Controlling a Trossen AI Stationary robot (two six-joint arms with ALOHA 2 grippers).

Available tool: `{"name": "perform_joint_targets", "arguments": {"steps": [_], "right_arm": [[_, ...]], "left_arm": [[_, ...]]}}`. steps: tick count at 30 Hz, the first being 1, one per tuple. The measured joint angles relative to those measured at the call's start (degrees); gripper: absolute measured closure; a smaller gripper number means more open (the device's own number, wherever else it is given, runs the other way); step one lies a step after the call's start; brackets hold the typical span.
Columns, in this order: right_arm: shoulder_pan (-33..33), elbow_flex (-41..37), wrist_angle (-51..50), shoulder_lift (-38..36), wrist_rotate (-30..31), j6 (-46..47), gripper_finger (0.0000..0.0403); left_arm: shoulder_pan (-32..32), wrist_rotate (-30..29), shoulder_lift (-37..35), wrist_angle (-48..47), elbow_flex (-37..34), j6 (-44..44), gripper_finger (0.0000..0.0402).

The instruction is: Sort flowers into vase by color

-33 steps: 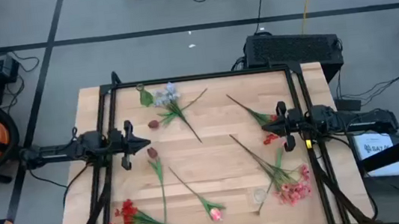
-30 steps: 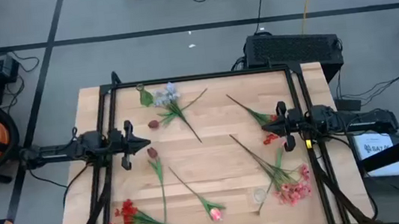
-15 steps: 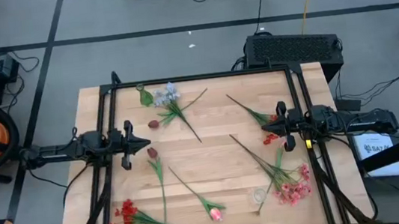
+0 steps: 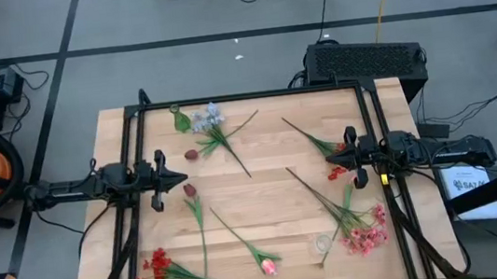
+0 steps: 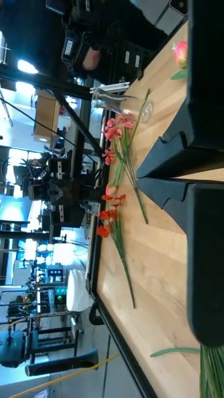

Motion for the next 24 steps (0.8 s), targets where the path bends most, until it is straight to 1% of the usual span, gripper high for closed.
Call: {"name": "perform_joint_targets", "arguments": {"steps": [24], "right_arm": [[-0.02,-0.02,0.59,-0.02,0.27,-0.24,0.0403]], "left_arm": [[0.0,0.0,0.01,0.0,0.01,0.0,0.0386]]}}
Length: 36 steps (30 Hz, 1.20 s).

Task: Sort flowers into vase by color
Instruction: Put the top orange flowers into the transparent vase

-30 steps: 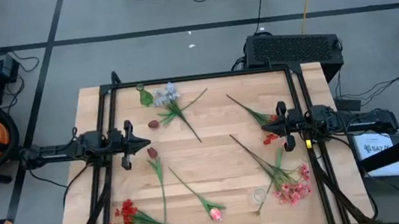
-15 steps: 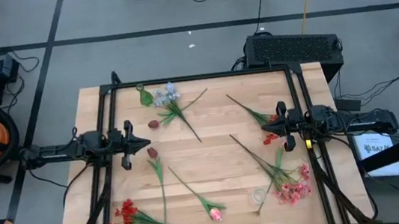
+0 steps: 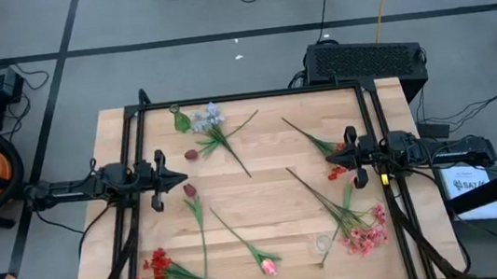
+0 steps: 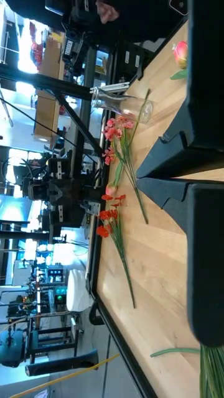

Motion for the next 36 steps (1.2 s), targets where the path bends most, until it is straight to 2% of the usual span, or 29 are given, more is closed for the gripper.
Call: {"name": "perform_joint_targets", "arguments": {"steps": [27,30,36], "right_arm": [[0.0,0.0,2.03,0.43,3.66,5.01,0.0403],[0.04,0.2,4.97,2.86,5.56,5.87,0.0403],[0.04,4.29,4.81,12.6,17.59,7.41,0.0403]], "left_arm": [[0.0,0.0,0.0,0.02,0.01,0.01,0.0386],[-0.01,0.0,0.0,0.02,0.01,0.0,0.0386],[-0.01,0.0,-0.02,0.02,0.0,0.01,0.0386]]}}
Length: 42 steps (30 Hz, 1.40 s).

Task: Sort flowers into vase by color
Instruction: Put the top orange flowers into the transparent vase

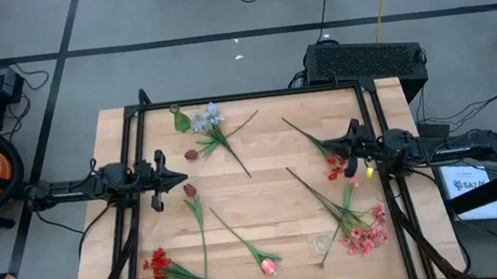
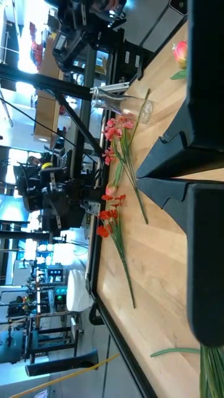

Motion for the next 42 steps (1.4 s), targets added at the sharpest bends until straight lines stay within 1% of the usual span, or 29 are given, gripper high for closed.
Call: {"name": "perform_joint_targets", "arguments": {"steps": [3,7,9,16,18,19,23,27,29,31,33,38,42], "right_arm": [[0.0,3.98,-1.13,5.92,4.96,2.38,0.0403],[0.0,10.06,-6.89,13.87,9.68,4.77,0.0403],[0.0,13.07,-11.23,17.63,10.76,6.55,0.0403],[-0.96,21.77,-27.85,28.45,10.71,16.48,0.0403],[-2.11,23.68,-31.31,31.35,9.79,18.1,0.0403],[-2.9,24.4,-32.55,32.69,8.38,18.3,0.0403],[-7.28,26.64,-34.25,38.09,-1.39,18.19,0.0403],[-13.85,28.71,-39.64,43.89,-5.86,18.81,0.0403],[-17.29,29.82,-41.07,46.82,-9.09,16.27,0.0403],[-19.76,30.75,-41.4,49.51,-11.77,11.08,0.0403],[-21.25,31.64,-41.84,51.91,-11.94,6.8,0.0403],[-23.62,34.46,-43.39,56.48,-11.9,2.09,0.0401],[-24.66,36.81,-45.19,58.92,-11.89,-3.02,0.0384]], "left_arm": [[0.02,0.0,0.0,0.0,0.02,-0.02,0.0386],[0.02,0.0,0.01,-0.01,0.0,-0.02,0.0386],[0.0,0.0,0.02,0.0,0.0,-0.02,0.0386],[0.01,0.0,0.02,-0.01,0.02,-0.01,0.0386],[0.0,0.0,0.01,-0.02,0.01,-0.01,0.0386],[0.02,0.0,0.01,-0.02,0.01,-0.02,0.0386],[0.02,0.0,0.0,-0.02,0.02,-0.02,0.0386],[0.01,0.0,0.02,-0.02,0.02,-0.02,0.0386],[0.02,0.0,0.0,-0.02,0.0,0.0,0.0386],[0.01,0.0,0.01,-0.01,0.0,-0.02,0.0386],[0.0,0.0,0.0,-0.02,0.0,-0.02,0.0386],[0.0,0.0,0.0,0.0,0.02,-0.02,0.0386],[0.02,0.0,0.0,-0.02,0.02,0.0,0.0386]]}}
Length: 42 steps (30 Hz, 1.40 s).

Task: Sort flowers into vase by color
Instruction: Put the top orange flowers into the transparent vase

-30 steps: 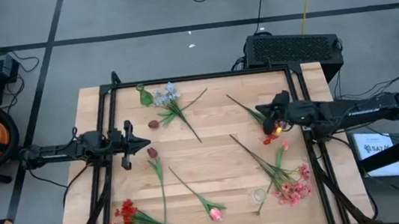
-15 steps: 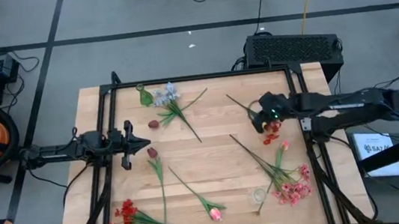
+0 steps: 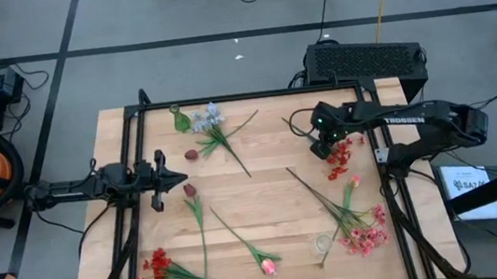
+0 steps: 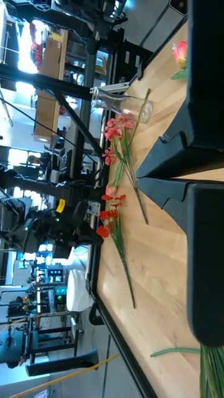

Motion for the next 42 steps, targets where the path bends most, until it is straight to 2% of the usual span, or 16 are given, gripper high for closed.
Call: {"name": "perform_joint_targets", "arguments": {"steps": [8,18,26,35,42], "right_arm": [[-0.41,4.38,-1.99,4.15,-0.07,-3.27,0.0318],[-0.39,9.2,-6.33,12.99,-0.1,-4.19,0.0222],[-0.39,15.26,-11.94,19.94,-0.08,-6.95,0.0172],[-0.68,16.67,-15.17,28.27,-0.31,-8.46,0.0173],[-2.07,17.06,-15.46,32.45,-3.03,-9.62,0.0221]], "left_arm": [[0.0,0.0,0.01,0.02,-0.01,-0.01,0.0386],[-0.02,0.0,0.0,0.0,-0.02,0.0,0.0386],[0.0,0.0,0.01,0.02,0.0,-0.02,0.0386],[-0.02,0.0,0.02,0.02,-0.02,-0.02,0.0386],[-0.02,0.0,0.0,0.0,-0.02,0.0,0.0386]]}}
